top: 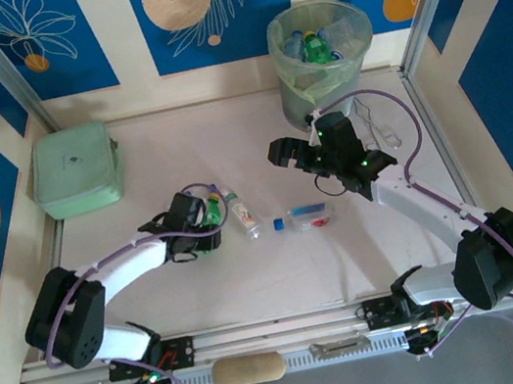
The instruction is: Put the plastic bottles in the bin
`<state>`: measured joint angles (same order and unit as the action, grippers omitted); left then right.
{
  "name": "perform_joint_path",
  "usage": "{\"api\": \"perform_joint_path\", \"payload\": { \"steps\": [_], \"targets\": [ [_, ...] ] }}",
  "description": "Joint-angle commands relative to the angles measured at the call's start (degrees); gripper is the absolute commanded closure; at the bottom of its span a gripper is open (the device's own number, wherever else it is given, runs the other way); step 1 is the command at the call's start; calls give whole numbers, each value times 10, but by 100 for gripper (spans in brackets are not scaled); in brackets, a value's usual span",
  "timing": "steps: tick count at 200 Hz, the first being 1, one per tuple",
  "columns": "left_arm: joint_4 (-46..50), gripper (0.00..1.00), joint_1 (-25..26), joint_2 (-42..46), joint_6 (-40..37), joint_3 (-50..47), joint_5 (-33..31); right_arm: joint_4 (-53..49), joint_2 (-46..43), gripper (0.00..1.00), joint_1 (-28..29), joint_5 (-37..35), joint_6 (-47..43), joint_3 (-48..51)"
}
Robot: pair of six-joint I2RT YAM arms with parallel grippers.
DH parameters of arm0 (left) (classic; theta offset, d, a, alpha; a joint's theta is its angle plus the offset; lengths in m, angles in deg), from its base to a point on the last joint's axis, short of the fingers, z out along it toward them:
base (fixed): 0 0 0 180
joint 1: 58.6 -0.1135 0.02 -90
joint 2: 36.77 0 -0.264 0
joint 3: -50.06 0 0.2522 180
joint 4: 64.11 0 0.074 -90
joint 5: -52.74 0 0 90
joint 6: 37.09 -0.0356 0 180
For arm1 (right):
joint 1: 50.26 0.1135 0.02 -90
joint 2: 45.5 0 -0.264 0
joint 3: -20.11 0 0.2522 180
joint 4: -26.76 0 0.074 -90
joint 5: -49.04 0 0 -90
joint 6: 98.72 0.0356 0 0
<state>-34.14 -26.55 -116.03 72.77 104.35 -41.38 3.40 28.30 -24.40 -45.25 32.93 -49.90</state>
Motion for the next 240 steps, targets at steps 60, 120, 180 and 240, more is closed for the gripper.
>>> {"api": "perform_joint_path", "payload": {
  "steps": [60,120,180,240],
  "targets": [
    [-110,47,5,139,80,24,58,107,36,2,30,167,33,-27],
    [-269,47,16,121,153,18,138,141,88,5,89,184,52,-52],
    [-315,46,43,126,153,5,200,154,135,13,107,199,55,-72],
    [-319,46,55,134,153,-5,195,156,153,29,108,198,61,-73]
  ]
}}
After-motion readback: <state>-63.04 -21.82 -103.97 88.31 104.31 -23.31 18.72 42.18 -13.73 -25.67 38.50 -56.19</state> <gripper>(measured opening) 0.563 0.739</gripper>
